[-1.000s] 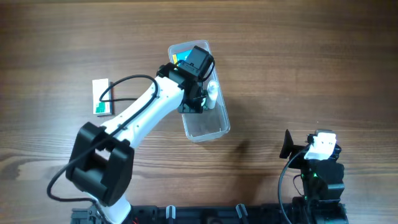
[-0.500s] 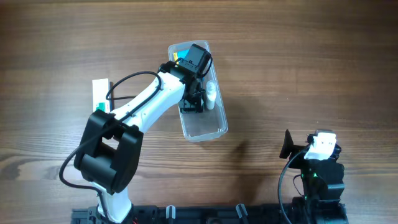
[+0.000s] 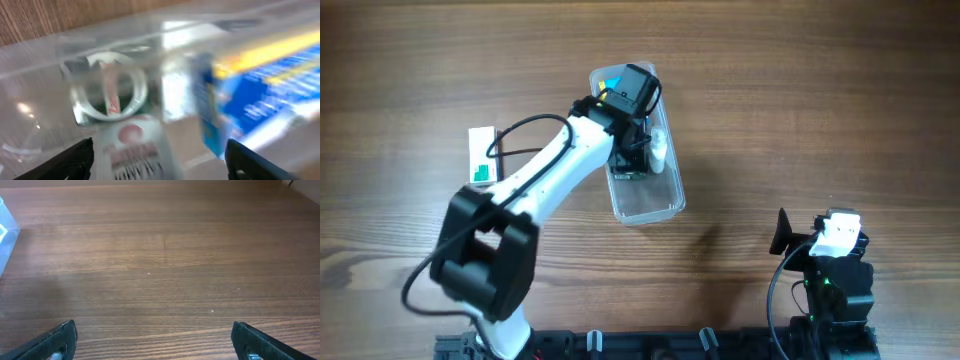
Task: Pack container
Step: 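Carry the Zam-Buk tin into the container and lower it, then open the left gripper and move it to the Panadol tube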
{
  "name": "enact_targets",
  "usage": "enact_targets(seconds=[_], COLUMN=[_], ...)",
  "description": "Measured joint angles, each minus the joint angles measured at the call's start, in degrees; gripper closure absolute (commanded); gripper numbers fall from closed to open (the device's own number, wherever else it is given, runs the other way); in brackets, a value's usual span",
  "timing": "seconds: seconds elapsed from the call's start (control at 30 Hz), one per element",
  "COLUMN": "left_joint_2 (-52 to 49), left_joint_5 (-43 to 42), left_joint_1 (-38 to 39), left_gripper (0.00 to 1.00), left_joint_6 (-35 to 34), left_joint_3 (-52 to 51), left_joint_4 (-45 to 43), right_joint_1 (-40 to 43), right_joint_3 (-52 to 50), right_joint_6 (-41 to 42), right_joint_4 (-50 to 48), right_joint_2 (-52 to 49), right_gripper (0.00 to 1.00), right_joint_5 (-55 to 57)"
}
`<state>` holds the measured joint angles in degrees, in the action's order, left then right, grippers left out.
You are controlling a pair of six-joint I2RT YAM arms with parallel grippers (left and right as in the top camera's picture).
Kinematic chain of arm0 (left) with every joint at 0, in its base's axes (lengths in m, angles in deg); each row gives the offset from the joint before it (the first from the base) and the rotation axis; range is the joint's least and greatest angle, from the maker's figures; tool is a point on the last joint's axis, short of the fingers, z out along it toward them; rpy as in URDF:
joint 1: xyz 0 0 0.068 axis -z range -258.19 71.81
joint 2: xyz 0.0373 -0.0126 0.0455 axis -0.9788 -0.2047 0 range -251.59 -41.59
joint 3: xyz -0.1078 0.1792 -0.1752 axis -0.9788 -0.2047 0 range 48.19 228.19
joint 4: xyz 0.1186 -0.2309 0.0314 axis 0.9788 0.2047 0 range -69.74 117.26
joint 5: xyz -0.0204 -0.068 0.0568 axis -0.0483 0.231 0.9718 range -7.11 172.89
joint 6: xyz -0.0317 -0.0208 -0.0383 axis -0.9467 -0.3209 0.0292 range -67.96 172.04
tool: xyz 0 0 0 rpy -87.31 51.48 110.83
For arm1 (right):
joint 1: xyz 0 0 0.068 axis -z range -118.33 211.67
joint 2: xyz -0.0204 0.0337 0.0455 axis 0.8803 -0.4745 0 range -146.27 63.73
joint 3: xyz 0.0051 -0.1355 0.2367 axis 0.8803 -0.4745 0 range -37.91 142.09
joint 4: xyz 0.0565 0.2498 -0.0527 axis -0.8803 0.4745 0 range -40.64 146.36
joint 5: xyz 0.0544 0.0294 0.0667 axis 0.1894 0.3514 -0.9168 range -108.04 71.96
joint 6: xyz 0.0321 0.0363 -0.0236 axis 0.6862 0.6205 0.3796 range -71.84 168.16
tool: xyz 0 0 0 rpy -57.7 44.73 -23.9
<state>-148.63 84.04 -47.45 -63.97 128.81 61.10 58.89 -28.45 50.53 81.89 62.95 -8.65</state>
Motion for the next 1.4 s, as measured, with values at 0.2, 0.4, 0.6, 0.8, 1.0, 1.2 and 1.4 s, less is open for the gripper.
enact_targets(seconds=[0.2, 0.4, 0.6, 0.8, 1.0, 1.2, 1.4], left_joint_2=[10.3, 18.1, 21.1, 21.1, 18.2, 6.7, 0.0], left_joint_5=[2.1, 7.2, 9.4, 7.7, 2.8, 0.5, -1.3], left_joint_1=[0.0, -1.3, -15.9, -32.2, -38.6, -39.0, -40.2], left_gripper=[0.06, 0.0, 0.0, 0.01, 0.05, 0.0, 0.0], left_joint_6=[0.0, 0.0, 11.2, 41.2, 74.3, 97.0, 104.1], left_joint_3=[0.7, 1.0, 1.1, 1.1, 1.1, 1.1, 1.2], left_joint_4=[5.4, 18.4, 24.6, 20.1, 17.1, 16.7, 14.6], right_joint_1=[0.0, 0.0, 0.0, 0.0, 0.0, 0.0, 0.0], right_joint_3=[0.0, 0.0, 0.0, 0.0, 0.0, 0.0, 0.0], right_joint_6=[0.0, 0.0, 0.0, 0.0, 0.0, 0.0, 0.0], right_joint_4=[0.0, 0.0, 0.0, 0.0, 0.0, 0.0, 0.0], right_joint_2=[0.0, 0.0, 0.0, 0.0, 0.0, 0.0, 0.0], right_gripper=[0.0, 0.0, 0.0, 0.0, 0.0, 0.0, 0.0], right_joint_5=[0.0, 0.0, 0.0, 0.0, 0.0, 0.0, 0.0])
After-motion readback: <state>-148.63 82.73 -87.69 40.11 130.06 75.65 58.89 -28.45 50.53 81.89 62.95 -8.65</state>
